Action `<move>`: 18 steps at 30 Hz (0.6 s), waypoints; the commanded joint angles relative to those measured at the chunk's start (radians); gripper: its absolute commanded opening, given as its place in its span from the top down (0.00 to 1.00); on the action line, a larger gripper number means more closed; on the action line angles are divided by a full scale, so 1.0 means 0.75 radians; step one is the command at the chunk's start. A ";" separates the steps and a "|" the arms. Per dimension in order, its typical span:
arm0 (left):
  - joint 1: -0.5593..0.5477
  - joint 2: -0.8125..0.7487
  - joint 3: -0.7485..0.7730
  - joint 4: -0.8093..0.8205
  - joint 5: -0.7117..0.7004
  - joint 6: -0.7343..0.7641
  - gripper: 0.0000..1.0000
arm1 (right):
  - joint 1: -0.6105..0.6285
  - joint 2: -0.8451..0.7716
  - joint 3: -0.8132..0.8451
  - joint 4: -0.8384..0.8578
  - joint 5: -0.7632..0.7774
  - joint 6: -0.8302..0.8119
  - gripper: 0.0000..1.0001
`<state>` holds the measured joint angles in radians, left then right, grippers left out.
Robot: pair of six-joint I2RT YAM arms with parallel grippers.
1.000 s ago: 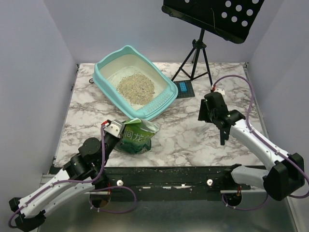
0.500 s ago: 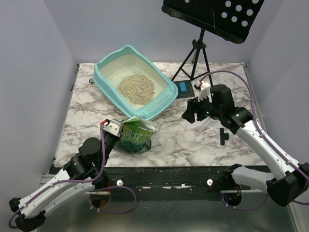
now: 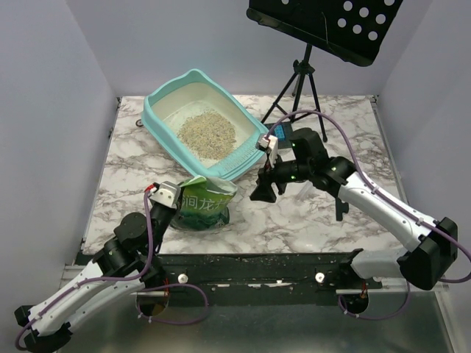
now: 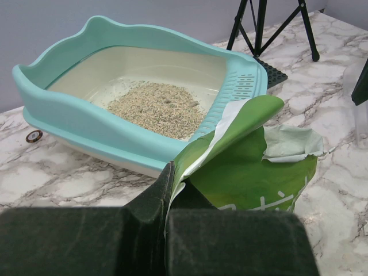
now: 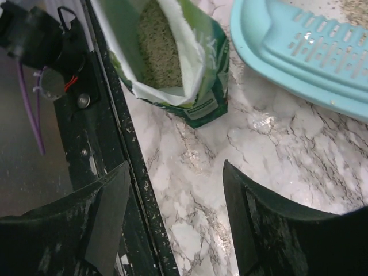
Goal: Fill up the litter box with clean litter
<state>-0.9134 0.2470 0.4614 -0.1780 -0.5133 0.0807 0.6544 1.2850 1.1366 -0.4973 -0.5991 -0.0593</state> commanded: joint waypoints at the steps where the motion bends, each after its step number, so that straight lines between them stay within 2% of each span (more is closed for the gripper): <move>1: 0.015 -0.025 0.013 0.057 -0.044 -0.011 1.00 | 0.029 0.013 -0.045 0.135 -0.111 -0.178 0.27; 5: 0.017 -0.023 0.011 0.061 -0.017 -0.013 1.00 | 0.029 0.031 -0.114 0.268 -0.232 -0.303 0.25; 8: 0.017 -0.025 0.009 0.059 -0.007 -0.016 1.00 | 0.029 0.050 -0.188 0.450 -0.314 -0.336 0.25; 14: 0.017 -0.065 0.003 0.043 -0.034 -0.024 1.00 | 0.029 0.166 -0.231 0.742 -0.487 -0.248 0.24; 18: 0.017 -0.100 -0.004 0.041 -0.066 -0.048 1.00 | 0.029 0.236 -0.276 0.949 -0.529 -0.183 0.24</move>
<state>-0.9096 0.2134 0.4557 -0.1913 -0.5121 0.0700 0.6769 1.4235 0.9668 -0.0158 -0.9005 -0.2394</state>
